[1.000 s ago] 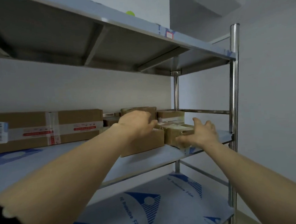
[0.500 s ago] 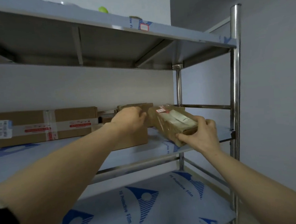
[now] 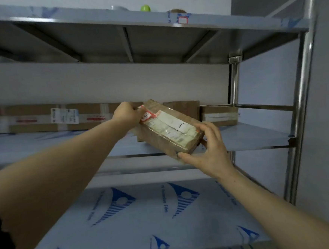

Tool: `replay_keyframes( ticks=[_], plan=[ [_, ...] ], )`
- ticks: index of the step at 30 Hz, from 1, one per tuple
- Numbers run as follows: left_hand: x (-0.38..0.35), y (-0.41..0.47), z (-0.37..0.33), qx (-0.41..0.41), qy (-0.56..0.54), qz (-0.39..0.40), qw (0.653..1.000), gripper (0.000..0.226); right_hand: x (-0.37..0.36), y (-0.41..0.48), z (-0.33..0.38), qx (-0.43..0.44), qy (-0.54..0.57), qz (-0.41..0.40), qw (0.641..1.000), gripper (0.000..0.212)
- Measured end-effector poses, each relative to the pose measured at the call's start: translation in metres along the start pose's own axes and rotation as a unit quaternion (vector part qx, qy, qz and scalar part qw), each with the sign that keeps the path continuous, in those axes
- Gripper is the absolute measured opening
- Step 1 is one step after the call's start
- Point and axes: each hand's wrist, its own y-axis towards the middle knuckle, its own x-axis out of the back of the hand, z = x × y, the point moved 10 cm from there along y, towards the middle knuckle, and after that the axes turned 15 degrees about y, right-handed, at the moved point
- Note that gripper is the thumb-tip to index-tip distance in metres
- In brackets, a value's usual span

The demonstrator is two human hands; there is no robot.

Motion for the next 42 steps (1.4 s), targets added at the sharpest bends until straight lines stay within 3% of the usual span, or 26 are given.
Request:
replay_keyframes(
  ticks=[3, 7, 11, 16, 20, 24, 28, 31, 34, 42],
  plan=[
    [0.04, -0.018, 0.054, 0.062, 0.007, -0.034, 0.998, 0.031, -0.054, -0.001, 0.016, -0.01, 0.075, 0.058, 0.995, 0.087],
    [0.103, -0.051, 0.124, 0.136, 0.0, -0.084, 0.987, 0.029, -0.14, -0.004, 0.034, -0.071, 0.171, 0.142, 0.972, 0.112],
    [0.175, -0.088, 0.194, 0.18, 0.022, -0.127, 0.975, 0.028, -0.228, -0.014, 0.081, -0.081, 0.23, 0.216, 0.946, 0.121],
    [0.266, -0.138, 0.293, 0.249, 0.02, -0.17, 0.953, 0.022, -0.343, -0.037, 0.153, -0.106, 0.328, 0.295, 0.891, 0.13],
    [0.346, -0.195, 0.383, 0.308, 0.035, -0.212, 0.927, 0.013, -0.469, -0.068, 0.217, -0.152, 0.414, 0.372, 0.817, 0.14],
    [0.423, -0.258, 0.477, 0.366, 0.058, -0.253, 0.894, 0.011, -0.586, -0.117, 0.291, -0.211, 0.489, 0.434, 0.727, 0.097],
    [0.491, -0.319, 0.559, 0.42, 0.094, -0.276, 0.859, 0.022, -0.69, -0.164, 0.35, -0.235, 0.469, 0.445, 0.726, 0.068],
    [0.533, -0.359, 0.61, 0.455, 0.117, -0.291, 0.834, 0.018, -0.752, -0.194, 0.394, -0.229, 0.446, 0.459, 0.733, 0.065],
    [0.567, -0.393, 0.65, 0.481, 0.139, -0.305, 0.81, 0.01, -0.81, -0.226, 0.435, -0.241, 0.448, 0.486, 0.711, 0.066],
    [0.625, -0.46, 0.763, 0.548, 0.12, -0.347, 0.751, 0.019, -0.962, -0.306, 0.501, -0.283, 0.443, 0.55, 0.649, 0.058]
  ],
)
